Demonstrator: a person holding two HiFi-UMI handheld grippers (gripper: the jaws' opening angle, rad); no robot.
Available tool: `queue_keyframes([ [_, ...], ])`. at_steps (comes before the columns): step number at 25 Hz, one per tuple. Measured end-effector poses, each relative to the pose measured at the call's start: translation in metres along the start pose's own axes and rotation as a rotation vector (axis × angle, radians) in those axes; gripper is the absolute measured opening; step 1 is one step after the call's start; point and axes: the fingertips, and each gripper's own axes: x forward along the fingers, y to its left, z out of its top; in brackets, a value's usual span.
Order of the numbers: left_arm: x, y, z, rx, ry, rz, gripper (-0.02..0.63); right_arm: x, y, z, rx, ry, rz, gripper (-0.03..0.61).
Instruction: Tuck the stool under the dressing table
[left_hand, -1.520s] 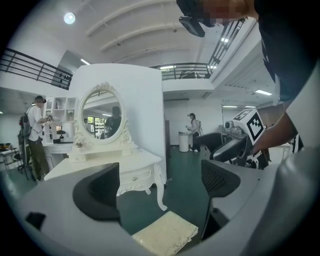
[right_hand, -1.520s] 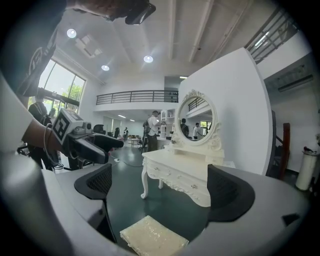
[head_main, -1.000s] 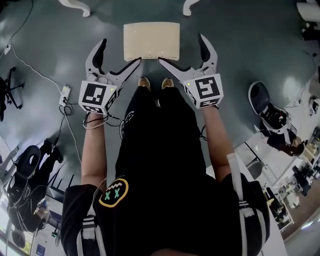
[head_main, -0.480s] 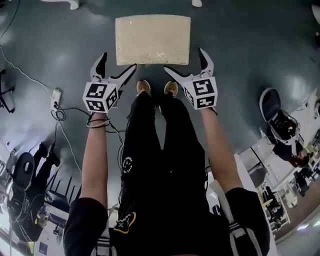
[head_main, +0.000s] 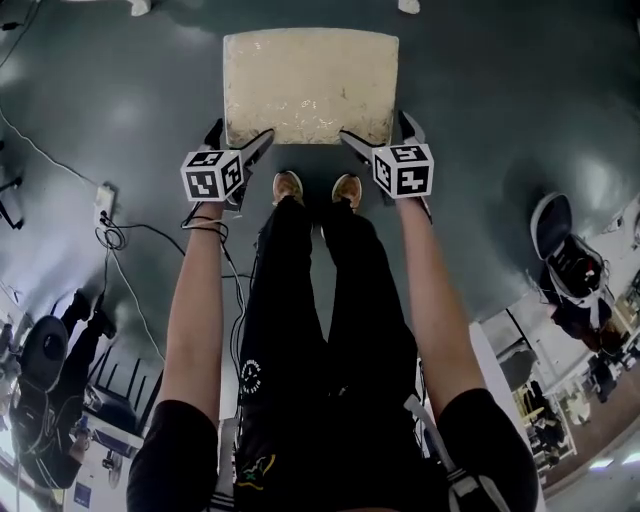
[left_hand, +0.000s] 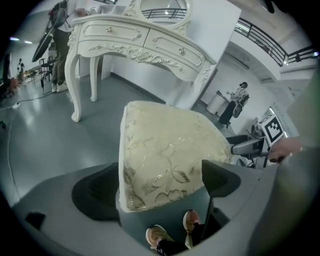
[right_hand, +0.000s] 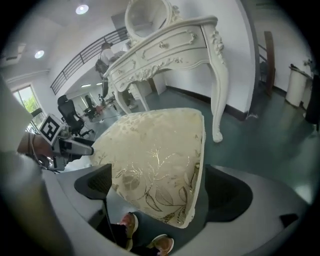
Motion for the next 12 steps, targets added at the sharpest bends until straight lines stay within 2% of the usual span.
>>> queue_keyframes([
  [4, 0.012, 0.001, -0.006, -0.025, 0.036, -0.006, 0.508, 0.016, 0.002, -0.008, 0.024, 0.063, 0.030, 0.595],
  [12, 0.009, -0.009, -0.005, -0.020, 0.077, -0.006, 0.508, 0.009, -0.002, -0.007, 0.037, 0.066, -0.011, 0.581],
])
